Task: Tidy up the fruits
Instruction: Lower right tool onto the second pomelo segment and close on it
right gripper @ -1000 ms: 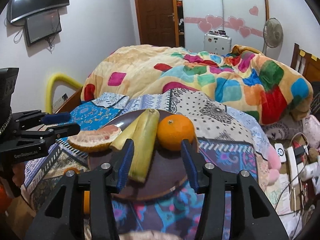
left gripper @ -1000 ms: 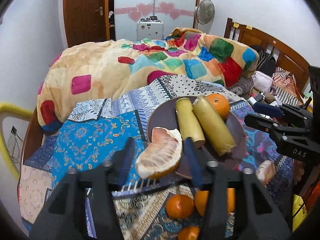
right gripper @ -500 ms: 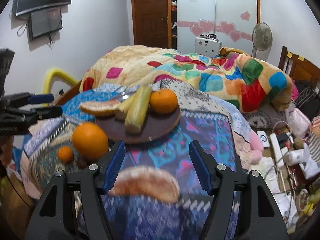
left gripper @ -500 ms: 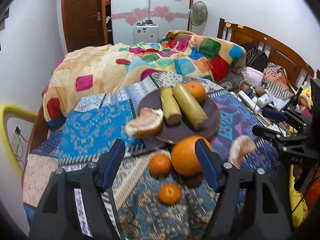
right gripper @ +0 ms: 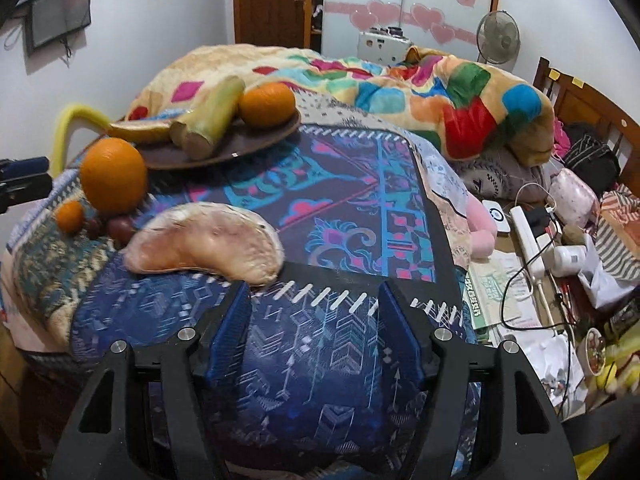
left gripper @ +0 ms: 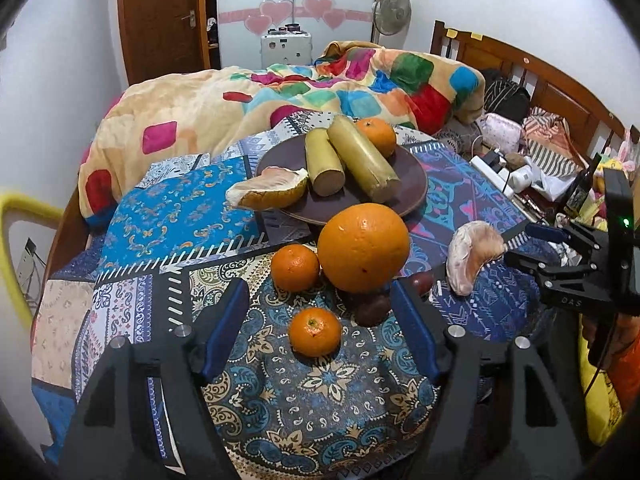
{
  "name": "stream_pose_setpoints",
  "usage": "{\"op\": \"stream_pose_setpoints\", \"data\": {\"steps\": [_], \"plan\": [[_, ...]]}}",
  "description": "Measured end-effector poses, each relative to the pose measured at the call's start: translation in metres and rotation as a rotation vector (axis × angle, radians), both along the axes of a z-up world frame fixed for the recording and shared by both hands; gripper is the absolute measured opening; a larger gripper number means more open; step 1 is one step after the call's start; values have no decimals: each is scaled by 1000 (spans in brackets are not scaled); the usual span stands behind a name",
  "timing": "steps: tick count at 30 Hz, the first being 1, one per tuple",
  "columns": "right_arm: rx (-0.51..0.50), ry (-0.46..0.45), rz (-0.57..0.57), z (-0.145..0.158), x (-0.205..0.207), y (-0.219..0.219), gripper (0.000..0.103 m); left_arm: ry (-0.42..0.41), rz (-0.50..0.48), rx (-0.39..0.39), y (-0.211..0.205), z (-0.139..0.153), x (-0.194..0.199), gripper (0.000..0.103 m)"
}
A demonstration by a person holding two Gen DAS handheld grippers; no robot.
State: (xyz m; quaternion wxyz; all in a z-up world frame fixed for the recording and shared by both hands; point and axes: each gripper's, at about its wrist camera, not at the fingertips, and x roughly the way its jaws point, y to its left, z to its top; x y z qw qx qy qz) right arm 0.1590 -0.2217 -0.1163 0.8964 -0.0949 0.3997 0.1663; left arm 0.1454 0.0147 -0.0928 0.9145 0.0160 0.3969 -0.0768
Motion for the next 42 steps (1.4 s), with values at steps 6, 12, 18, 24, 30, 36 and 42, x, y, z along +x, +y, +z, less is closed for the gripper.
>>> {"op": "stream_pose_setpoints", "data": {"steps": [6, 12, 18, 24, 30, 36, 42], "plan": [[5, -11, -3, -4, 22, 8, 64, 11, -17, 6, -7, -9, 8, 73], [-4, -9, 0, -5, 43, 21, 64, 11, -26, -2, -9, -12, 13, 73], [53, -24, 18, 11, 33, 24, 64, -6, -26, 2, -12, -8, 12, 73], [116, -11, 78, 18, 16, 43, 64, -5, -29, -5, -16, -7, 11, 74], [151, 12, 91, 10, 17, 58, 66, -21, -40, 11, -20, -6, 6, 77], [187, 32, 98, 9, 20, 63, 66, -42, -41, 17, -22, -5, 6, 80], [146, 37, 95, -2, 22, 65, 67, -30, -33, -2, -22, -7, 15, 80]]}}
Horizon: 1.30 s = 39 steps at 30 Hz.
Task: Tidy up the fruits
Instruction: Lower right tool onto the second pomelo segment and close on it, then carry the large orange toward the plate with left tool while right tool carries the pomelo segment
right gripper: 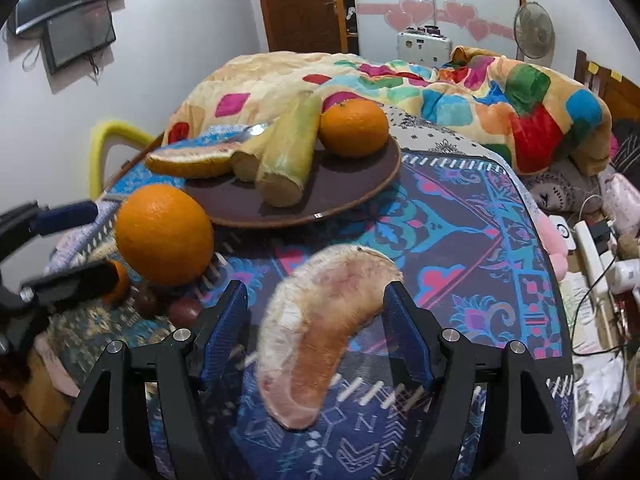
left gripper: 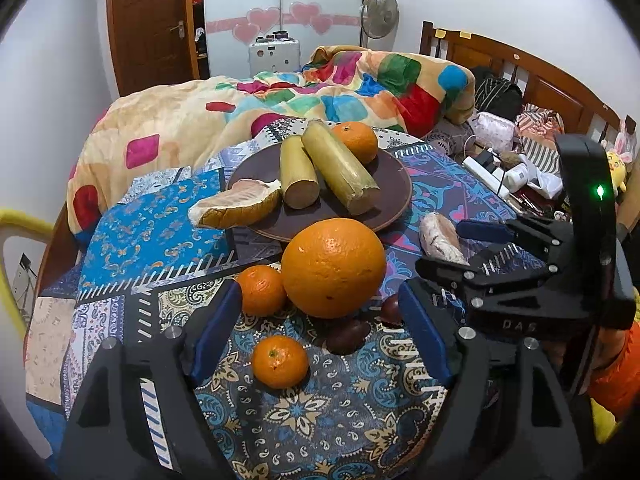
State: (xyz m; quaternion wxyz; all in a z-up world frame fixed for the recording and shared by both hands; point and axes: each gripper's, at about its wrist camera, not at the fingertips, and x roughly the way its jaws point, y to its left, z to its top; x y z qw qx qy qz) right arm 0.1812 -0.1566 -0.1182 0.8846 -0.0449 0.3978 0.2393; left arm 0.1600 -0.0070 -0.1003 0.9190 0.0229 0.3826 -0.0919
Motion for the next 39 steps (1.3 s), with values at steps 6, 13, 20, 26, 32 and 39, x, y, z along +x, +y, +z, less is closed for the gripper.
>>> {"op": "stream_pose_setpoints", "data": {"steps": [6, 13, 20, 26, 32, 39], "plan": [[-17, -6, 9, -3, -6, -18, 37, -7, -8, 18, -8, -3, 8, 80], [-2, -14, 8, -2, -7, -28, 36, -5, -2, 21, -14, -10, 21, 80], [32, -32, 11, -1, -8, -32, 35, -14, -9, 23, -16, -15, 28, 68], [48, -73, 12, 11, -8, -32, 28, -14, -9, 11, -14, -13, 29, 66], [28, -73, 33, 16, -4, -29, 22, -15, -11, -20, -9, -8, 31, 66], [-4, -26, 15, 1, 1, -26, 34, -52, -9, -24, -8, 0, 30, 66]]}}
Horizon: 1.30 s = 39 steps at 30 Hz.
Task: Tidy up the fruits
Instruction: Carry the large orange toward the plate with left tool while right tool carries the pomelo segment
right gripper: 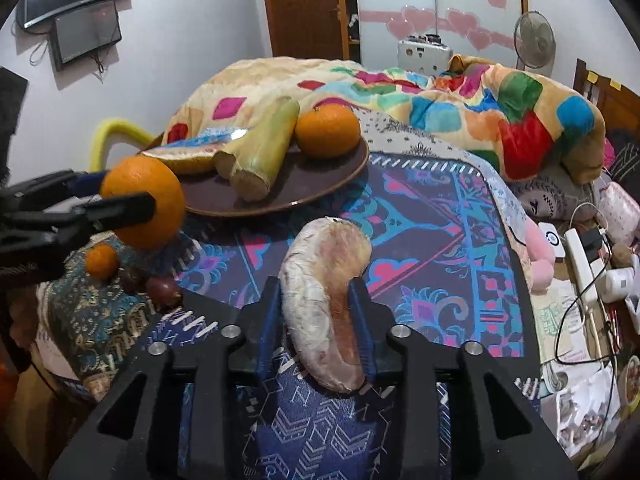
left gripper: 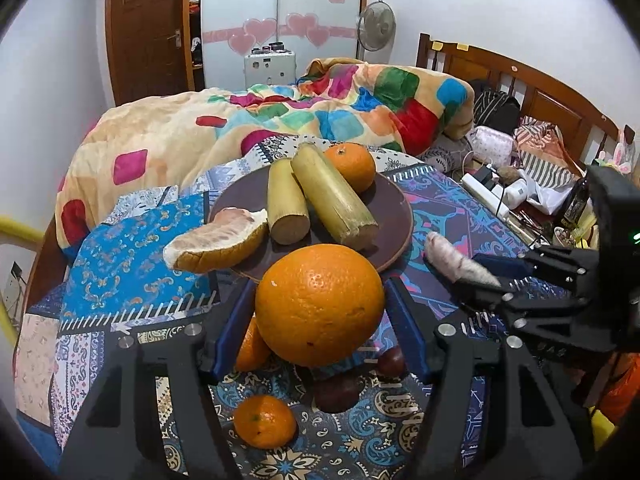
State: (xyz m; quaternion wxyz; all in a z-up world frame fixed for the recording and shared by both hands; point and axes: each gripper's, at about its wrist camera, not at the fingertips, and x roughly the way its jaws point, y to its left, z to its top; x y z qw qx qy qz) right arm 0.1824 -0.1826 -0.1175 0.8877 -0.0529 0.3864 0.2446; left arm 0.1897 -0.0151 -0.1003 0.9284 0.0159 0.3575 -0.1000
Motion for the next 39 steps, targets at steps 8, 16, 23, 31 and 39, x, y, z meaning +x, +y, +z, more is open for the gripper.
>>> {"op": "stream_pose_setpoints", "data": {"steps": [8, 16, 23, 31, 39], "plan": [[16, 27, -20, -7, 20, 5, 42, -30, 3, 3, 3, 8, 1, 66], [5, -38, -42, -5, 10, 7, 34, -50, 5, 2, 6, 15, 4, 66], [31, -93, -46, 17, 9, 2, 20, -68, 24, -4, 12, 24, 10, 66], [70, -146, -47, 42, 12, 2, 20, -68, 23, 0, 15, 31, 21, 66], [68, -224, -38, 62, 32, 21, 20, -4, 13, -5, 21, 19, 41, 66]]}}
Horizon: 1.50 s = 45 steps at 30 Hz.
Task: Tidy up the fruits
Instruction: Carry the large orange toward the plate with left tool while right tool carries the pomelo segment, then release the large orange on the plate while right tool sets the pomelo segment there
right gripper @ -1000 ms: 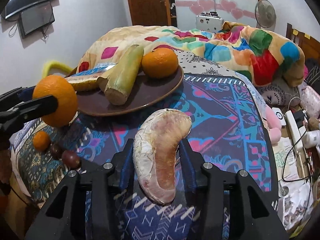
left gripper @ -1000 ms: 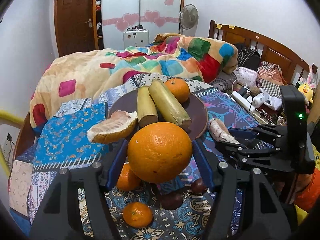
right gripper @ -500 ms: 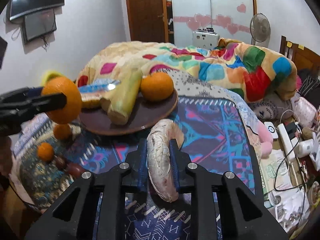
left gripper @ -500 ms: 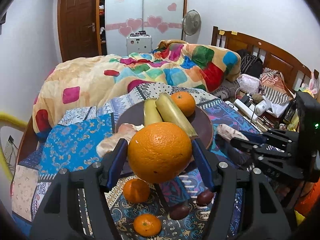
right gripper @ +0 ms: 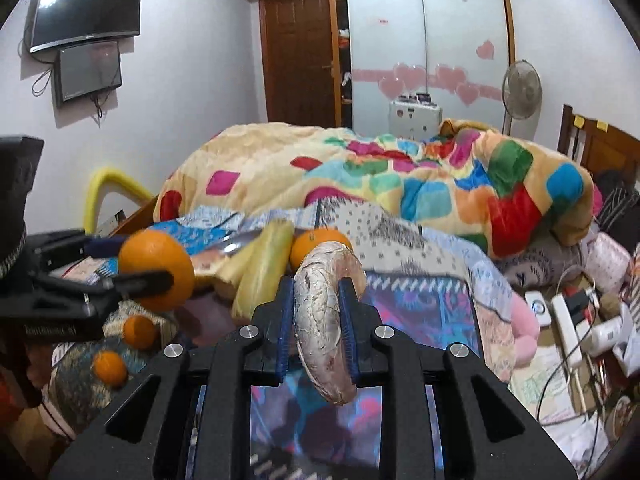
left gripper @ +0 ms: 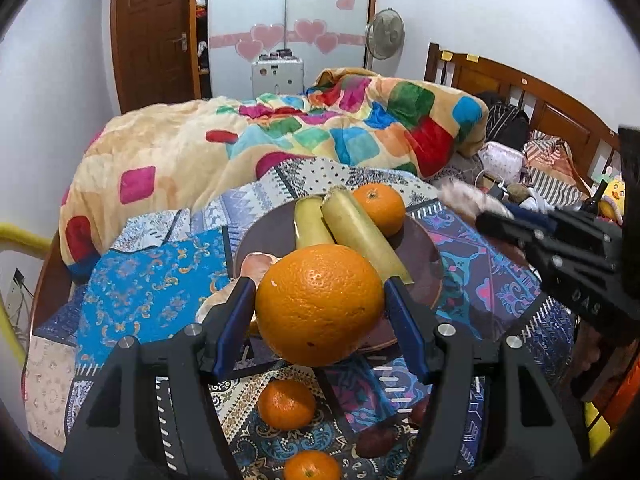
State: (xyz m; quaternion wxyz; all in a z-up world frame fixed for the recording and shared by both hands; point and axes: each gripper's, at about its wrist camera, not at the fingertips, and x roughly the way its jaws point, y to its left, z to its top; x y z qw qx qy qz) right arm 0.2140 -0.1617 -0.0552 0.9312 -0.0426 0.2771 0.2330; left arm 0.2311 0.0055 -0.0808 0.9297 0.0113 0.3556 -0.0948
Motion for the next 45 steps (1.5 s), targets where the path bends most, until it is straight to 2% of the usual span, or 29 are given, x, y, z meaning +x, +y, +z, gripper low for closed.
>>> {"op": "stream_pose_setpoints", "data": {"steps": [3, 9, 13, 20, 29, 33, 37, 45], "plan": [[-6, -13, 3, -2, 12, 10, 20, 17, -5, 13, -2, -5, 7, 66], [-30, 31, 20, -17, 34, 23, 20, 32, -37, 19, -5, -10, 18, 66], [-59, 48, 25, -25, 37, 27, 20, 51, -61, 28, -11, -18, 24, 66], [-14, 116, 65, -25, 39, 26, 25, 54, -67, 34, -16, -23, 27, 67], [-3, 119, 70, -24, 32, 24, 28, 63, -45, 31, -17, -22, 23, 67], [-7, 92, 56, -13, 22, 18, 29, 31, -32, 38, -17, -11, 11, 67], [1, 58, 49, 3, 5, 10, 36, -9, -18, 23, -13, 9, -5, 67], [12, -1, 63, 28, -36, 5, 40, -71, 32, 22, 2, 41, -51, 68]]}}
